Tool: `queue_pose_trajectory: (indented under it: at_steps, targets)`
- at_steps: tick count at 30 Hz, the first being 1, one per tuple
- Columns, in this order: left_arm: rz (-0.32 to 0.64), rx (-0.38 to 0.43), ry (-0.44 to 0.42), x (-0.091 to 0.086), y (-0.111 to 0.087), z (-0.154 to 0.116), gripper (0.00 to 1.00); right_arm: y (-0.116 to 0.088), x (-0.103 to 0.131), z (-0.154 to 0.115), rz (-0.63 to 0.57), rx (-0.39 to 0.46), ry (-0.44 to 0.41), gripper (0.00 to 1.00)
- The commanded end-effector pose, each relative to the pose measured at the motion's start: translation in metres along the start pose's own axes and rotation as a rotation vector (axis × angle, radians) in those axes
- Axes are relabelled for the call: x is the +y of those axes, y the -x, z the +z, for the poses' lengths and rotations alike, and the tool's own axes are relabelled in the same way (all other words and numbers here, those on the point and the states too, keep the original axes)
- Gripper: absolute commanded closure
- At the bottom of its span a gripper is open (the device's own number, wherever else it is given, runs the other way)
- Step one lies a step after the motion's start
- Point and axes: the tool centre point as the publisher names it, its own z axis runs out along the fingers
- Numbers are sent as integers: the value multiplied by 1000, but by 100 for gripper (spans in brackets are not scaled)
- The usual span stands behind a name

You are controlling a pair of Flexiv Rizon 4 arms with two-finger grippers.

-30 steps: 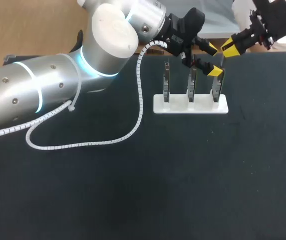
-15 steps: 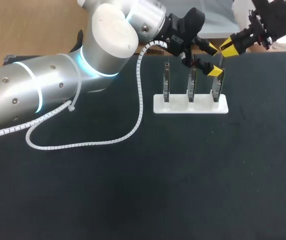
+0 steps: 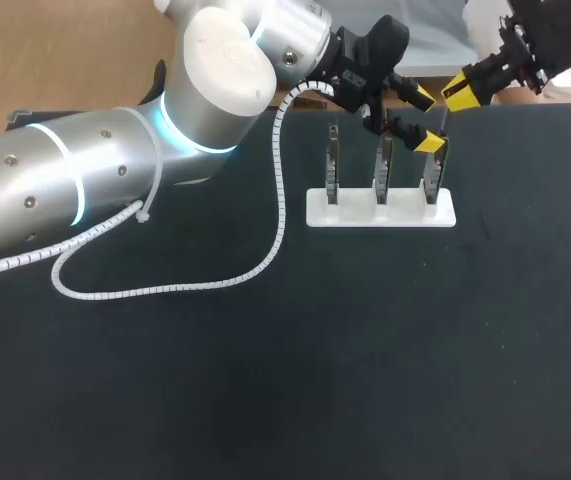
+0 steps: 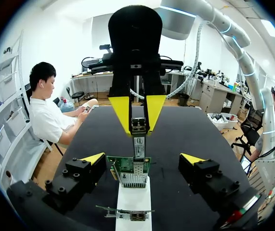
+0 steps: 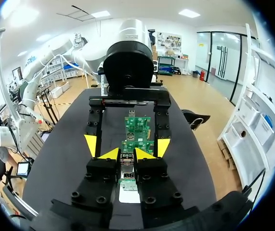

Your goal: Pick up the optical module with the left hand, and insert it into the network port with the right hand.

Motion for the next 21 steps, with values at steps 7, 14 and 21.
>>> queue_pose_trajectory:
  at_steps: [7,14,21]
  targets:
    - [0,4,-4,2,1,0,0,-3,-1,2,6,10,7,100]
    - [0,4,-4,2,1,0,0,-6,-4,3,11,19,10,100]
    - [0,4,-4,2,1,0,0,-6,-5,4,11,17,8,100]
